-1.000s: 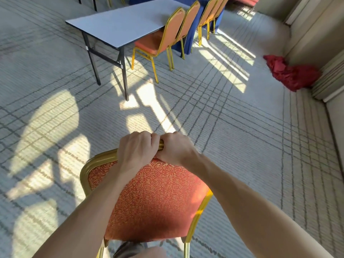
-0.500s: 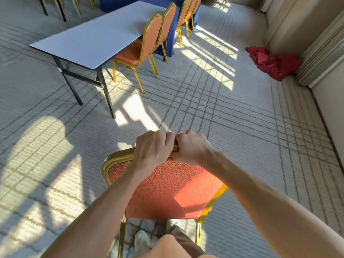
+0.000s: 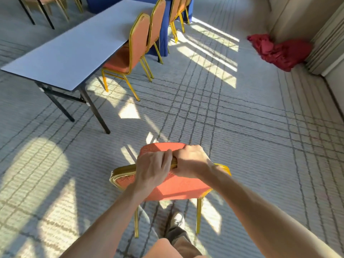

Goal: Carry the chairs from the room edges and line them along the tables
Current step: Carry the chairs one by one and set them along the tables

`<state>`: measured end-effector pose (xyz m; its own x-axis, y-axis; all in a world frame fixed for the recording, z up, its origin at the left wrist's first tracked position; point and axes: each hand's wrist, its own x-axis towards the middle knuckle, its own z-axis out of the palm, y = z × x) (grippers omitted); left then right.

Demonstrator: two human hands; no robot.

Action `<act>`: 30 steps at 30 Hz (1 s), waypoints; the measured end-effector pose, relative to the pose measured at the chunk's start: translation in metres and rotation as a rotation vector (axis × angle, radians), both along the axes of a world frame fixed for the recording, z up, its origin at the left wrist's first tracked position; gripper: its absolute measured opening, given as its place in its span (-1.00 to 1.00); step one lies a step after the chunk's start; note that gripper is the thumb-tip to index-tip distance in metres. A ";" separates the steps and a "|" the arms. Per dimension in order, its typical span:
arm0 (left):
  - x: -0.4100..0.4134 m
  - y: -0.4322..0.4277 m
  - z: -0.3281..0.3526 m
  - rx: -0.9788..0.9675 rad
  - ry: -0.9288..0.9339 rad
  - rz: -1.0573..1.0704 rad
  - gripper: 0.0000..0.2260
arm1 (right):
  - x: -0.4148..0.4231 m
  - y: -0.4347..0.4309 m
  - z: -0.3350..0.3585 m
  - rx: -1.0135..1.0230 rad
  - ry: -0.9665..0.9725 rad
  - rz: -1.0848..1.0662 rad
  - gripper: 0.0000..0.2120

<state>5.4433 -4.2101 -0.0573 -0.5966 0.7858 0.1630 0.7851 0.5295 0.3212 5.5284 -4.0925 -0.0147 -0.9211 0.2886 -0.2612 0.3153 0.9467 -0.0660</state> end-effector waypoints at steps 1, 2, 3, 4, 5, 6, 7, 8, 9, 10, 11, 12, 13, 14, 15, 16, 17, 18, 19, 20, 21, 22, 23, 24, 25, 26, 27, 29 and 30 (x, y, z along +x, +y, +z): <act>-0.009 0.018 0.005 0.034 -0.004 0.040 -0.58 | -0.008 0.017 0.002 -0.004 0.038 -0.039 -0.74; -0.017 0.032 0.006 0.100 0.033 0.081 -0.54 | -0.016 0.029 0.002 -0.029 0.083 -0.089 -0.71; -0.029 0.052 0.007 0.138 0.069 0.115 -0.52 | -0.030 0.046 0.002 -0.058 0.127 -0.133 -0.69; -0.041 0.065 0.010 0.153 0.089 0.144 -0.52 | -0.043 0.056 0.003 -0.076 0.154 -0.169 -0.68; -0.057 0.076 0.013 0.163 0.089 0.152 -0.51 | -0.059 0.065 0.003 -0.085 0.167 -0.184 -0.68; -0.074 0.087 0.015 0.182 0.088 0.137 -0.49 | -0.076 0.076 0.004 -0.088 0.180 -0.166 -0.69; -0.083 0.090 0.017 0.198 0.080 0.116 -0.49 | -0.086 0.079 0.004 -0.076 0.186 -0.132 -0.70; -0.100 0.101 0.018 0.213 0.074 0.121 -0.49 | -0.105 0.093 0.005 -0.061 0.191 -0.091 -0.72; -0.112 0.111 0.018 0.219 0.058 0.123 -0.49 | -0.116 0.103 0.007 -0.046 0.192 -0.071 -0.75; -0.123 0.121 0.018 0.229 0.068 0.133 -0.48 | -0.125 0.114 0.008 -0.038 0.188 -0.063 -0.77; -0.131 0.132 0.018 0.232 0.072 0.152 -0.47 | -0.133 0.126 0.008 -0.042 0.189 -0.067 -0.79; -0.140 0.145 0.017 0.227 0.085 0.169 -0.46 | -0.143 0.140 0.007 -0.047 0.187 -0.072 -0.81; -0.151 0.159 0.016 0.219 0.095 0.183 -0.46 | -0.152 0.153 0.008 -0.057 0.191 -0.076 -0.81; -0.158 0.170 0.018 0.208 0.103 0.188 -0.46 | -0.160 0.163 0.008 -0.061 0.200 -0.081 -0.79; -0.166 0.178 0.021 0.195 0.098 0.198 -0.47 | -0.168 0.171 0.007 -0.065 0.218 -0.087 -0.78; -0.175 0.187 0.021 0.181 0.094 0.204 -0.49 | -0.177 0.179 0.007 -0.066 0.245 -0.090 -0.77; -0.184 0.195 0.021 0.169 0.093 0.204 -0.50 | -0.186 0.187 0.006 -0.072 0.272 -0.098 -0.77; -0.194 0.203 0.021 0.158 0.083 0.208 -0.51 | -0.194 0.196 0.004 -0.079 0.293 -0.112 -0.77; -0.205 0.213 0.021 0.146 0.074 0.211 -0.51 | -0.204 0.205 0.002 -0.082 0.313 -0.126 -0.78; -0.217 0.225 0.020 0.136 0.063 0.214 -0.51 | -0.215 0.216 0.000 -0.085 0.321 -0.136 -0.78; -0.226 0.235 0.020 0.129 0.050 0.211 -0.52 | -0.223 0.227 -0.001 -0.092 0.323 -0.143 -0.79; -0.236 0.247 0.021 0.127 0.039 0.216 -0.52 | -0.234 0.238 -0.002 -0.098 0.320 -0.146 -0.79; -0.250 0.262 0.020 0.126 0.036 0.228 -0.53 | -0.249 0.253 -0.004 -0.098 0.315 -0.149 -0.78; -0.262 0.275 0.020 0.119 0.040 0.235 -0.53 | -0.263 0.266 -0.005 -0.095 0.306 -0.146 -0.78; -0.273 0.286 0.020 0.107 0.037 0.240 -0.52 | -0.275 0.277 -0.007 -0.087 0.293 -0.140 -0.78; -0.285 0.298 0.019 0.100 0.035 0.238 -0.52 | -0.287 0.290 -0.008 -0.075 0.282 -0.132 -0.78; -0.303 0.315 0.017 0.097 0.033 0.236 -0.52 | -0.307 0.307 -0.010 -0.060 0.269 -0.117 -0.77; -0.329 0.340 0.015 0.070 0.020 0.212 -0.55 | -0.332 0.330 -0.013 -0.055 0.244 -0.104 -0.76; -0.345 0.353 0.014 0.056 0.001 0.200 -0.56 | -0.347 0.343 -0.012 -0.058 0.226 -0.093 -0.77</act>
